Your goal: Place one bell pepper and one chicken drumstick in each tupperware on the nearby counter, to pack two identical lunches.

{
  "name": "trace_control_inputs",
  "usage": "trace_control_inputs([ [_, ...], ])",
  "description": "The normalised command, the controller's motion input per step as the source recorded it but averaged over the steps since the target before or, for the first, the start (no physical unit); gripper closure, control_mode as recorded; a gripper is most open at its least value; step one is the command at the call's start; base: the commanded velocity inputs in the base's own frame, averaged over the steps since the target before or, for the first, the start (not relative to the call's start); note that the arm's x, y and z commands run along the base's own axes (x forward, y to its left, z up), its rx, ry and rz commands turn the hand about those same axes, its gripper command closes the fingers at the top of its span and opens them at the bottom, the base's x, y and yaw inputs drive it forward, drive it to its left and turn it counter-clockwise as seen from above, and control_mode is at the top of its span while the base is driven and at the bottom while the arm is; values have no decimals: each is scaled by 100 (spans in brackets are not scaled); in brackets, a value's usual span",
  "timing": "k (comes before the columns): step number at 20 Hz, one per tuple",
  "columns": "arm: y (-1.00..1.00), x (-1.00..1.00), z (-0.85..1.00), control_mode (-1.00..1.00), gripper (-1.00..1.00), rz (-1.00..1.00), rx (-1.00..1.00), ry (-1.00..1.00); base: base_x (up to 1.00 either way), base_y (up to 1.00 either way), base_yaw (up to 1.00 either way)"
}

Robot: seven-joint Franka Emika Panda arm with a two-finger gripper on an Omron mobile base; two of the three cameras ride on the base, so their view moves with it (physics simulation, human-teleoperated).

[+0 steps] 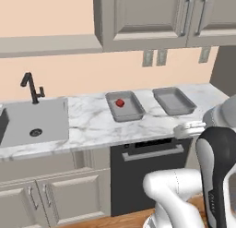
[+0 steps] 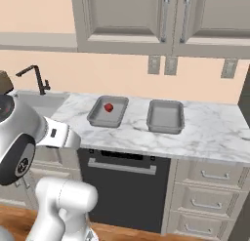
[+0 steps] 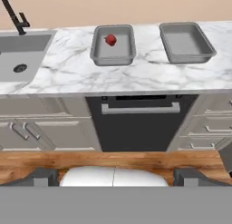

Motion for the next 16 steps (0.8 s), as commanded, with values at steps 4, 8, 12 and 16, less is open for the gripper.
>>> trace_control_inputs([
  [4,0,0,0,100,-100,0,0,0,-100,-72,-4],
  [8,0,0,0,100,-100,0,0,0,-94,-100,-10],
  [12,0,0,0,100,-100,0,0,0,-97,-100,-9],
  [16,0,0,0,100,-100,0,0,0,-69,-99,-9],
])
